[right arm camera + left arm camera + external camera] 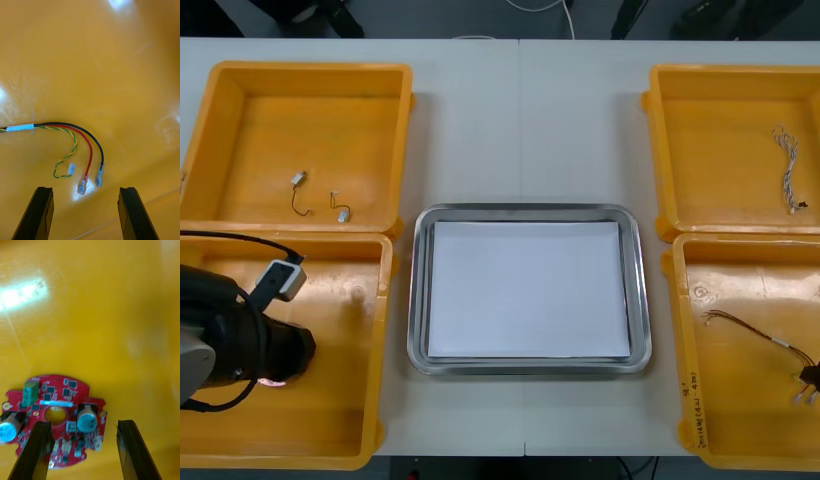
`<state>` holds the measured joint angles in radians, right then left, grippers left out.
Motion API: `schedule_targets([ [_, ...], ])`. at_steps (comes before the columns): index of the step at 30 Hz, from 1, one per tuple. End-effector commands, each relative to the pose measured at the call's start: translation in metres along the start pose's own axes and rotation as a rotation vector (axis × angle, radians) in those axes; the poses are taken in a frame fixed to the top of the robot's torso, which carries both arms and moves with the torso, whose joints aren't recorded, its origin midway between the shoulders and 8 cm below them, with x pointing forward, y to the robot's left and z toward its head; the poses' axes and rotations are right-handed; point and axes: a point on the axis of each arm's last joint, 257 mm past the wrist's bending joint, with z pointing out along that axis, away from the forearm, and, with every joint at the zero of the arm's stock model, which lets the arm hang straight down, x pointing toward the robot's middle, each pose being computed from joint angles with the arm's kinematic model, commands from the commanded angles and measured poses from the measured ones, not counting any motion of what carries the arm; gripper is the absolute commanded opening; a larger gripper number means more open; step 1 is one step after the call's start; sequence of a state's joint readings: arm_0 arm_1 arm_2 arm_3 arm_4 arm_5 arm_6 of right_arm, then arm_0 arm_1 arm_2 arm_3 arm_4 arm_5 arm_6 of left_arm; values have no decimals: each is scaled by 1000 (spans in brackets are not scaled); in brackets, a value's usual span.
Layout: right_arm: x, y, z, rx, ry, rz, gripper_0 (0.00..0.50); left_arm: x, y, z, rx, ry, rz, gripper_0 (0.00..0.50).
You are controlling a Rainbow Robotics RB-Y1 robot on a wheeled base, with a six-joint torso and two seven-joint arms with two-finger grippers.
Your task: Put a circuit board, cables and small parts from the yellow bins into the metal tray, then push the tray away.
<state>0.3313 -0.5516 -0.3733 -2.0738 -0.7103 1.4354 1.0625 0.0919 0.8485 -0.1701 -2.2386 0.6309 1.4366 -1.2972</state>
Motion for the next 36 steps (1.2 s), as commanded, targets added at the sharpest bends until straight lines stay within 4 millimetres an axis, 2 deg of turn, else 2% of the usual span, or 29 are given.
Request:
schedule_targets([
  [1, -39, 12, -26, -11, -78, -6, 500, -34, 24, -42, -49, -37, -87, 500],
  [11, -76, 33, -80, 53, -150, -219, 500, -51, 54, -87, -92, 1, -82, 500],
  [17, -93, 45, -101, 66, -186, -351, 500, -56, 62, -94, -113, -3, -72, 500],
  [21, -102, 45, -110, 95, -191, -485, 500, -60, 64, -95, -121, -10, -50, 500],
  [24, -106, 45, -112, 102, -183, -562, 500, -58, 67, -92, -120, 3, -4, 500],
  [36, -114, 60, -97, -24, -157, -884, 500, -56, 72, -90, -121, 26, 193, 500],
])
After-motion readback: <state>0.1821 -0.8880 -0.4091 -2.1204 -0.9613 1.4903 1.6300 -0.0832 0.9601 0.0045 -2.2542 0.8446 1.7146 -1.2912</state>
